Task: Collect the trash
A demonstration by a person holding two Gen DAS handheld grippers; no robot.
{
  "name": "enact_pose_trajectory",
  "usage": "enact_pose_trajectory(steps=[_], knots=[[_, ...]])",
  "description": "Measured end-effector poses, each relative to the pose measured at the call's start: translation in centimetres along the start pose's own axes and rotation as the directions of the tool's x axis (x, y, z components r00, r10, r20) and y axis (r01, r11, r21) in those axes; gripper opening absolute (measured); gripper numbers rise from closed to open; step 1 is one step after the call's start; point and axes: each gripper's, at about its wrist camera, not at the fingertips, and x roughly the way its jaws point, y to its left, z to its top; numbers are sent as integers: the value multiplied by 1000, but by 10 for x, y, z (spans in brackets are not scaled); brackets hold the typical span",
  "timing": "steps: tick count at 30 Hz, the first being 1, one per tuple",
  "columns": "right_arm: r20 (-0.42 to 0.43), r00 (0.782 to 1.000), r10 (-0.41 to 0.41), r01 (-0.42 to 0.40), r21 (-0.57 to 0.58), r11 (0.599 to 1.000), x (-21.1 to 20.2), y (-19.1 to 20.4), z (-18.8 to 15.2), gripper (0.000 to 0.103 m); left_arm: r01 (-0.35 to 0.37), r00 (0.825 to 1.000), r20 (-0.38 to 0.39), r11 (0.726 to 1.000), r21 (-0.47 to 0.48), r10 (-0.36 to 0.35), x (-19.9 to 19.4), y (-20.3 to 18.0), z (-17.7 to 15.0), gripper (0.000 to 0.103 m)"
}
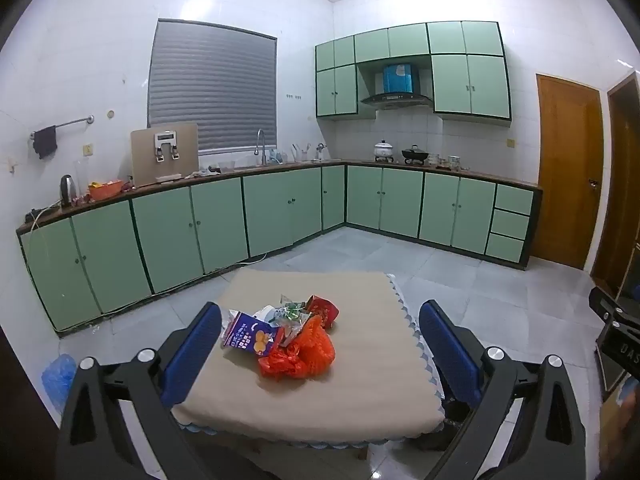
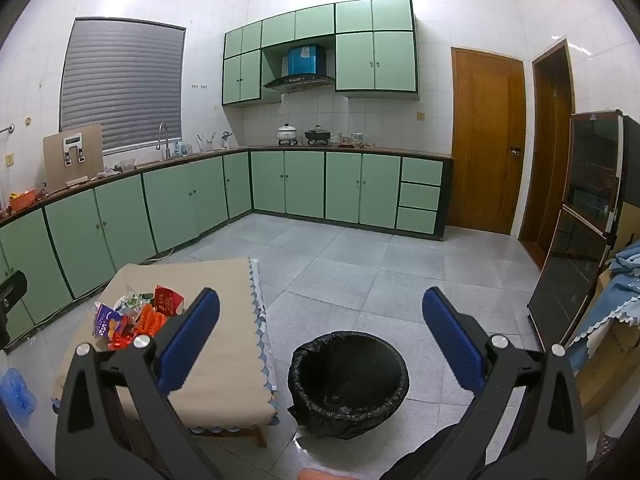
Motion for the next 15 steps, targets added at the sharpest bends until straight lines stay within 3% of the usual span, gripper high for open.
enact_pose_trajectory(steps=[15], knots=[[-3, 1000, 1, -1, -5, 1000, -1, -3, 1, 98, 0, 1000, 4, 1000, -10, 0, 0, 1, -1, 97]])
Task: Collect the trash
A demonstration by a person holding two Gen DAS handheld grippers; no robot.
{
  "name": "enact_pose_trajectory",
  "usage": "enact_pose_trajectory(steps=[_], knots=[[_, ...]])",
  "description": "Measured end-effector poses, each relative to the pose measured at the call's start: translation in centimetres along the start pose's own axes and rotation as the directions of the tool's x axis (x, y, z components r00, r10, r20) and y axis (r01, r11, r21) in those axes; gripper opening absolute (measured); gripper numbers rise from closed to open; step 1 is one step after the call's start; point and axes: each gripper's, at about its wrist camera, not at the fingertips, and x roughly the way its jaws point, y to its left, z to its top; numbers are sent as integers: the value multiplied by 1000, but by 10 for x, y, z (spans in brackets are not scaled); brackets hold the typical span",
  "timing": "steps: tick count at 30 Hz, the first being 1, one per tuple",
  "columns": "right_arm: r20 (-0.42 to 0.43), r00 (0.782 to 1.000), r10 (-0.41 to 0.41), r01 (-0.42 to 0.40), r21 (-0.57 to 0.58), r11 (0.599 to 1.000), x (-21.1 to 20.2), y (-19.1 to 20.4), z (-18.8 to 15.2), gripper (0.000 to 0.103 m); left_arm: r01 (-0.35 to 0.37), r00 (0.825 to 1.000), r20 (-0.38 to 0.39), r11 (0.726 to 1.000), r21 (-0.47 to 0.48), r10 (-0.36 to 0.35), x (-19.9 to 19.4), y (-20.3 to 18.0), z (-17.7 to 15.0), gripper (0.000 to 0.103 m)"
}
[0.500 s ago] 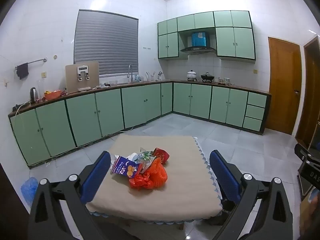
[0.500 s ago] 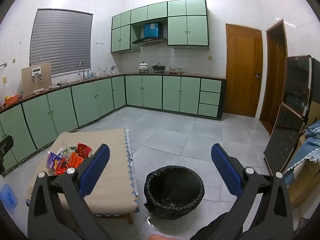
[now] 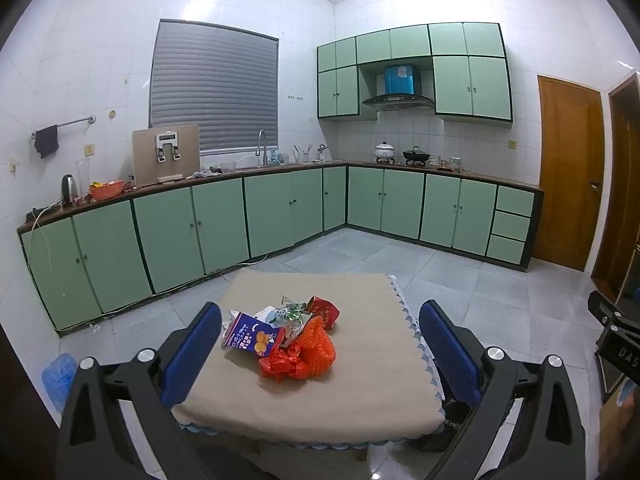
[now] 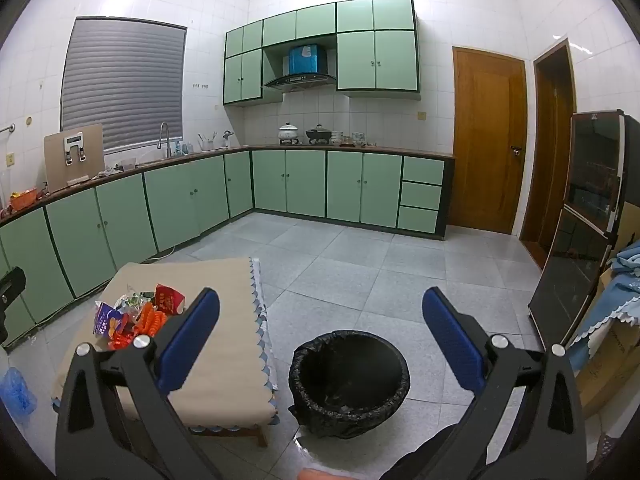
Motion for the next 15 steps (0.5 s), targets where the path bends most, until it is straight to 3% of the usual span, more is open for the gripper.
enact_pose_trajectory(steps=[15], knots=[[1, 1000, -4, 4, -2, 1000, 3, 2, -1, 98, -3, 1000, 1, 1000, -2, 3, 2, -2, 1, 97]])
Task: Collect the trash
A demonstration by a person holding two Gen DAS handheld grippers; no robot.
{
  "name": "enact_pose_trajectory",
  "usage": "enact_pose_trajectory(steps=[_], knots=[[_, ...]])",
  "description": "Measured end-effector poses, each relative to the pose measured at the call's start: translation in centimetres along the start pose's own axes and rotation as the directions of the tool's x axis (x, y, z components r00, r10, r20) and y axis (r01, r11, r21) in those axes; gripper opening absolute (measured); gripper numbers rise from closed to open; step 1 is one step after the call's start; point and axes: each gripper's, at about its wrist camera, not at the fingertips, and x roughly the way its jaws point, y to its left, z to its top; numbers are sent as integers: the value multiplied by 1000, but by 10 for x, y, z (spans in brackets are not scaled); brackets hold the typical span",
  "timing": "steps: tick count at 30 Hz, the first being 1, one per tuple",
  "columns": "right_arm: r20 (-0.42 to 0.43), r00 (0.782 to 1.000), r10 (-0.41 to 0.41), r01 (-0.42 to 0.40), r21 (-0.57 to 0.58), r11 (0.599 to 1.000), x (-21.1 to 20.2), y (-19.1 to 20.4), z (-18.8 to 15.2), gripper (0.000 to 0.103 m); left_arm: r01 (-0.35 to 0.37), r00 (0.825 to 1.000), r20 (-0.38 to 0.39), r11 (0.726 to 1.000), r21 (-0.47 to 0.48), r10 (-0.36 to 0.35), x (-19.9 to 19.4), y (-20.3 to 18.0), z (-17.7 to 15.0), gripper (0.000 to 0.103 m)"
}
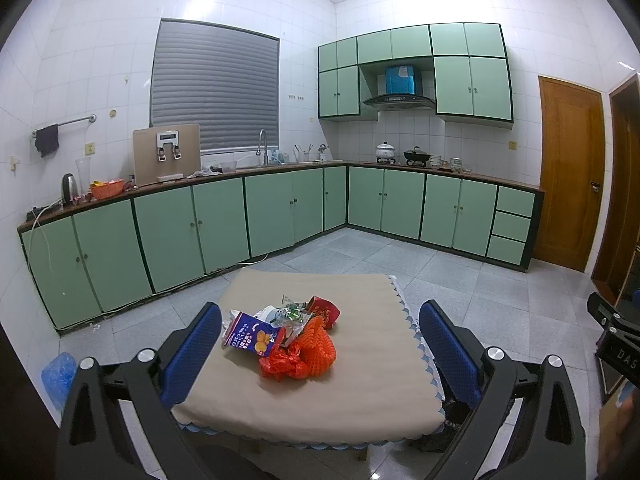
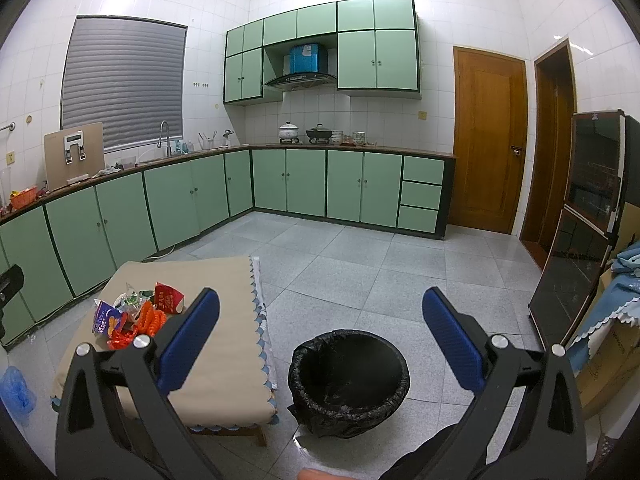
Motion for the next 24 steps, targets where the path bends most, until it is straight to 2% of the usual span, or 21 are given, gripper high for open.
enact_pose_trajectory(steps=[24], knots=[[0, 1000, 1, -1, -3, 1000, 1, 3, -3, 98, 0, 1000, 0, 1000, -1, 0, -1, 2, 0, 97]])
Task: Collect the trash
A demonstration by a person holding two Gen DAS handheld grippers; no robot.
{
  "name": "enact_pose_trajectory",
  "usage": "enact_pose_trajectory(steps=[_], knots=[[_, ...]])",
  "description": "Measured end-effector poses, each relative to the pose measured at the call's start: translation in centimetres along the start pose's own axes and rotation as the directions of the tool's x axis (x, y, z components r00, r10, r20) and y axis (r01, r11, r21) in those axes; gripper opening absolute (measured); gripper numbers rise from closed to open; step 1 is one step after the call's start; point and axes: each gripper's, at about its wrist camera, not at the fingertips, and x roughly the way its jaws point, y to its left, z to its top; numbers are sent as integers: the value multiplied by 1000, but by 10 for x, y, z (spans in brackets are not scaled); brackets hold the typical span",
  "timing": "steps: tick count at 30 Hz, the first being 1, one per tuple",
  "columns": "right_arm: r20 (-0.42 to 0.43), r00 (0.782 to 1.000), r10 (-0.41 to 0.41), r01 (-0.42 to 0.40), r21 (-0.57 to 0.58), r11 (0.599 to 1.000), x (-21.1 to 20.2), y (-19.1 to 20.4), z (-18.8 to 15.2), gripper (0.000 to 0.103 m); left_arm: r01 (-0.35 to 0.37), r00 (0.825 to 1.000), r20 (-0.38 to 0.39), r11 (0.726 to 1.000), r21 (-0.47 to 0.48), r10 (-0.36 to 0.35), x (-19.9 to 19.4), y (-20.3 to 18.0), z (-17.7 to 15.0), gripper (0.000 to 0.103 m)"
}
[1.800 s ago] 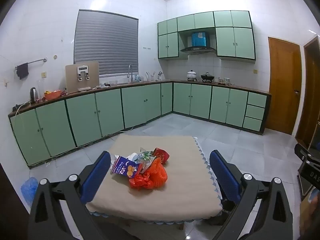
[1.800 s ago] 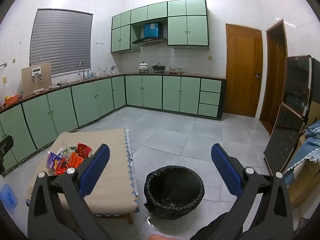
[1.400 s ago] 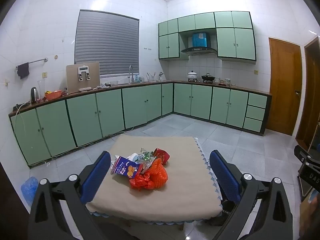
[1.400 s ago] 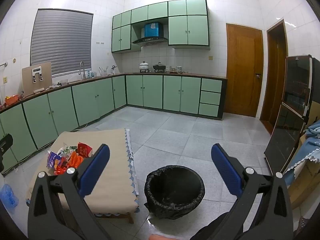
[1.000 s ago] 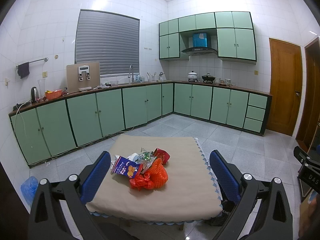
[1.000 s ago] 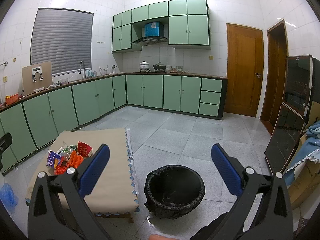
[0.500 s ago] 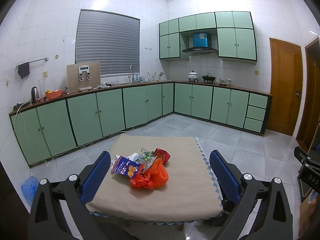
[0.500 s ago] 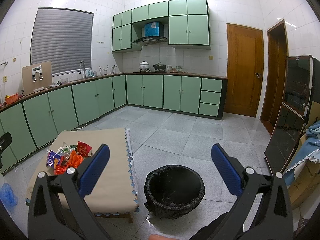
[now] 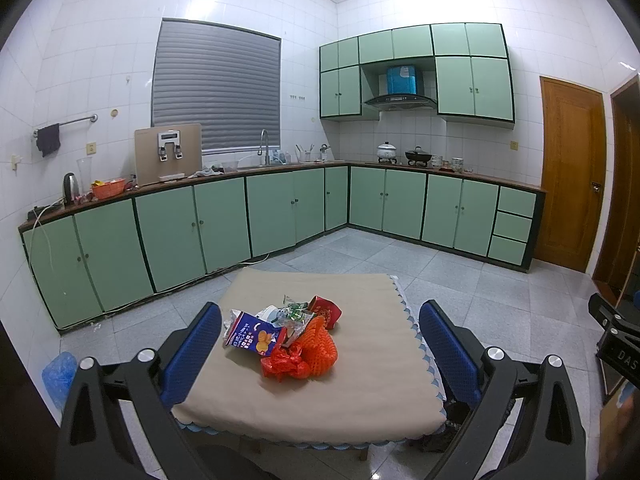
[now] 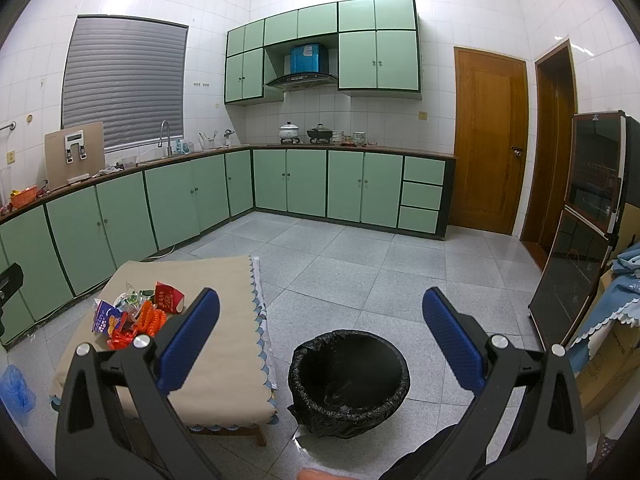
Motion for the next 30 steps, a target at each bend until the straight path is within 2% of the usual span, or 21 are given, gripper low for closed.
enact_pose_trajectory(steps=[30], knots=[[3, 1000, 3, -3, -2, 1000, 0, 0, 0, 98, -4, 1000, 5, 1000, -4, 4, -1, 4, 0, 97]])
